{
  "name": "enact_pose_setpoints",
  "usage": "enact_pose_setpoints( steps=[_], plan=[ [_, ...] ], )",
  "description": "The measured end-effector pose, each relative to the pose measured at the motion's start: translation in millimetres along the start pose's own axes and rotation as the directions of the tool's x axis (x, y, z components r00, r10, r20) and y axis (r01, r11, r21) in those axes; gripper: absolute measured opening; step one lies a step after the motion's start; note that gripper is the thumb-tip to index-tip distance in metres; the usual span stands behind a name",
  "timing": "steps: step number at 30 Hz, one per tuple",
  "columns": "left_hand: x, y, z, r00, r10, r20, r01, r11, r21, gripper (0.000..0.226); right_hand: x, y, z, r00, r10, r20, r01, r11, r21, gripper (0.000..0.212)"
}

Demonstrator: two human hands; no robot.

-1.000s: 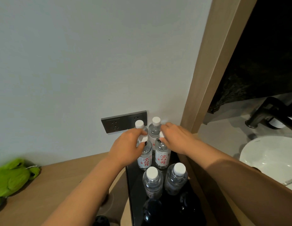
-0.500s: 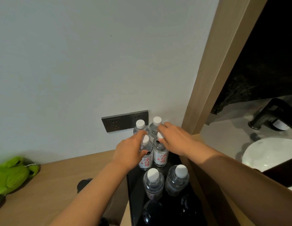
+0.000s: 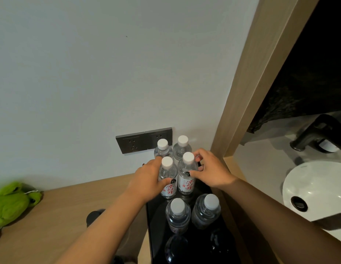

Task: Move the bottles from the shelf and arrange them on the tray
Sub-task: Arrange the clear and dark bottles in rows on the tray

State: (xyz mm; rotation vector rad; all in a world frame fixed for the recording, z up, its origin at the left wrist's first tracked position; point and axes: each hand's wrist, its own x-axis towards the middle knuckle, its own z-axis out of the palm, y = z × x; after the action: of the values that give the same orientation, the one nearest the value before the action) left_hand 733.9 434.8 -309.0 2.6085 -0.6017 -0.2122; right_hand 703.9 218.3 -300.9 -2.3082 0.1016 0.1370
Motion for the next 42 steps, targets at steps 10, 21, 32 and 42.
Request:
enact_pose_setpoints(
  steps=[10,21,32,42],
  plan=[
    [-7.2,-0.7,2.1,0.996,-0.089,-0.001,0.088,0.981,-0.174,0.062,-0.1,10.4,11.4,0.999,0.029,0.046,-0.032,0.998,0.057,0.063],
    [-96.4,40.6,-21.4,0.997,-0.067,0.036,0.075,0.782,-0.619,0.024,-72.1,0.2,-13.2,0.989,0.103,-0.108,-0.057,0.928,0.367,0.031],
    [-98.6,44.2,23.8,0.995,-0.085,0.053,0.1,0.874,-0.476,0.046,-136.2,-25.5,-9.0,0.961,-0.116,-0.25,0.179,0.953,0.246,0.034],
    [-90.8,52.1,-63.3,0.959,-0.252,-0.132,0.16,0.861,-0.482,0.034,-134.4,-62.6,4.8,0.954,-0.178,-0.242,0.24,0.936,0.258,0.035]
  ],
)
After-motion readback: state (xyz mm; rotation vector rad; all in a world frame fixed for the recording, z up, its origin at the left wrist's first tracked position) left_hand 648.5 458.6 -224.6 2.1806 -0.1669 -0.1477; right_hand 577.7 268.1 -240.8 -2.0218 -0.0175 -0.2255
